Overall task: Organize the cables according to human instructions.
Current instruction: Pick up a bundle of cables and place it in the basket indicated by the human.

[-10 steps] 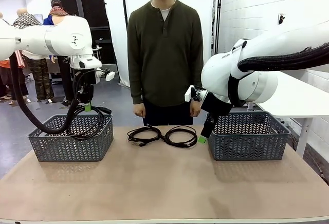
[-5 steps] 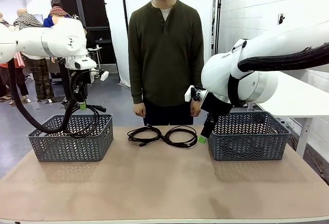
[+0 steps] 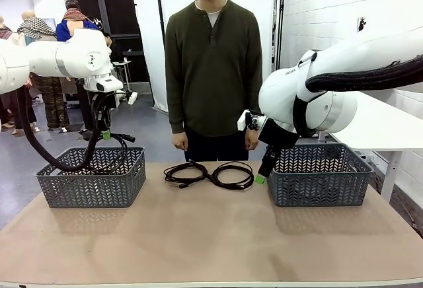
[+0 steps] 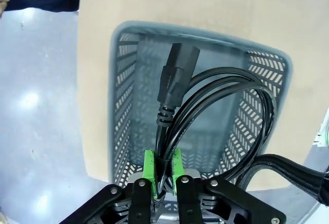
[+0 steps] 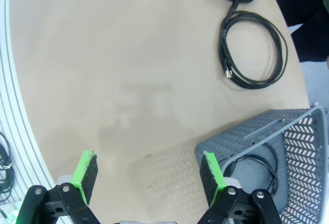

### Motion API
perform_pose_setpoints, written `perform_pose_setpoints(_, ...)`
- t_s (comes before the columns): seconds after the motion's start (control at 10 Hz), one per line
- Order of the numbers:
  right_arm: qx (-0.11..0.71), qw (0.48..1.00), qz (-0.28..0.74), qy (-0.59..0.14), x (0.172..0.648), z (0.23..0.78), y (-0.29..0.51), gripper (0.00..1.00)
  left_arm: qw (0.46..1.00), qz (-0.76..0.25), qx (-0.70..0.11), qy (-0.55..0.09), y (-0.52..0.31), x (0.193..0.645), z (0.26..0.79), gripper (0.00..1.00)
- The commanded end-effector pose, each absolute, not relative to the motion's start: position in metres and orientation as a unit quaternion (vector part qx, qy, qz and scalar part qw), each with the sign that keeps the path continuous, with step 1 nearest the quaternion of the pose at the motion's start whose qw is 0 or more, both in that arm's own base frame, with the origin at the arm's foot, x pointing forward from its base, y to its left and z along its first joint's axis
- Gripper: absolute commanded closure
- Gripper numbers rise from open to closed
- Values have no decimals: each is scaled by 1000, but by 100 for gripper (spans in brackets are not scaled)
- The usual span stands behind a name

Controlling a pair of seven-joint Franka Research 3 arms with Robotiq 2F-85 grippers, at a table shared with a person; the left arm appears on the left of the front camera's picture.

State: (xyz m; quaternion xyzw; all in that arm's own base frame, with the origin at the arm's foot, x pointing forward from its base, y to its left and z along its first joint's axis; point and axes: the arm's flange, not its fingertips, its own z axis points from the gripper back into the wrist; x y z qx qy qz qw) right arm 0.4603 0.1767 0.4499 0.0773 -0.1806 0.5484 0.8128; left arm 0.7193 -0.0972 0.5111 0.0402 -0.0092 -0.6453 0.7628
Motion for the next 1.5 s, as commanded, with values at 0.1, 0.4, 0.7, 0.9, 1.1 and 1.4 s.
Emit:
perform_pose_setpoints(0.1,75,815,546,-180,461,450,177,0,772,-633,56,-7,-97,747,523,100)
perform_pose_setpoints(0.4,75,815,546,-180,461,450,177,0,774,-631,53,-3,-87,745,509,100)
perform_pose_setpoints(0.7,75,815,546,-180,461,450,177,0,775,-630,48,1,-84,751,498,100)
perform_pose_setpoints(0.9,75,815,546,-180,461,450,177,0,777,-628,40,5,-81,755,487,100)
perform_pose_setpoints(1.1,75,815,546,-180,461,450,177,0,776,-629,35,8,-80,755,482,100)
perform_pose_setpoints(1.4,75,815,546,-180,461,450,177,0,781,-624,28,21,-78,756,476,100)
